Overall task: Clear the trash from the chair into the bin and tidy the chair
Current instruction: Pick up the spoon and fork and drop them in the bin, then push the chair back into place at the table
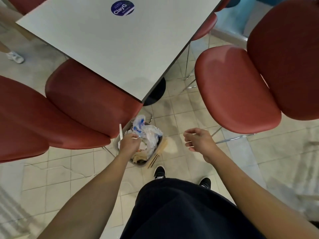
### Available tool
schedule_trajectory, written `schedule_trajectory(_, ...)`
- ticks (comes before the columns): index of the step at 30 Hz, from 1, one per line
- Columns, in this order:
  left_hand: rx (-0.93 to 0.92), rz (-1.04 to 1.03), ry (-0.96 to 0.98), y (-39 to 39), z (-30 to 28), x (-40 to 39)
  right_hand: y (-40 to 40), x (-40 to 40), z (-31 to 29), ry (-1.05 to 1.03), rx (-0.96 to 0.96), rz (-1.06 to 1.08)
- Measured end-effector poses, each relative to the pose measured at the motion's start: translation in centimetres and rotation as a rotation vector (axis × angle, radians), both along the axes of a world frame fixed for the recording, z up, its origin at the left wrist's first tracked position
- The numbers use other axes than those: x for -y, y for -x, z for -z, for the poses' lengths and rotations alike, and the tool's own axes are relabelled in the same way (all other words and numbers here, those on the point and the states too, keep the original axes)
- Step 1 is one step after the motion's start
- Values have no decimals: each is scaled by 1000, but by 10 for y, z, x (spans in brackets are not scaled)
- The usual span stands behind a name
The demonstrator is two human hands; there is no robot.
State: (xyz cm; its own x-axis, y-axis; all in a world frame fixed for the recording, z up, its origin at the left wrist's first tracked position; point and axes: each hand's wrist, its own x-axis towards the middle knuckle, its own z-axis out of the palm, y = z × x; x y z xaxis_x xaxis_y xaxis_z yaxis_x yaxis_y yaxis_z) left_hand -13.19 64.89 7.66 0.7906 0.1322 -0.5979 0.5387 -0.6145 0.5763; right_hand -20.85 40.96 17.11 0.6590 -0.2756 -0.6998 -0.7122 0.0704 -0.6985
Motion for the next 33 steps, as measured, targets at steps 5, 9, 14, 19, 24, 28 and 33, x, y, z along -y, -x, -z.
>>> schedule_trajectory(5, 53, 137, 16, 19, -16, 46, 19, 25, -6, -9, 54, -28)
schedule_trajectory(9, 119, 201, 21, 32, -34, 104, 33, 57, -9, 25, 49, -23)
schedule_trajectory(14, 186, 309, 43, 45, -55, 188, 54, 117, -13, 204, 117, -67)
schedule_trajectory(19, 247, 444, 58, 58, -79, 282, 78, 193, -25, 405, 145, -73)
schedule_trajectory(24, 312, 577, 43, 69, -102, 362, 100, 262, -34, 523, 142, -54)
schedule_trajectory(28, 393, 695, 34, 75, -121, 419, 119, 314, -47, 619, 126, -16)
schedule_trajectory(33, 468, 807, 73, 83, -147, 483, 138, 361, -66, 704, 120, 60)
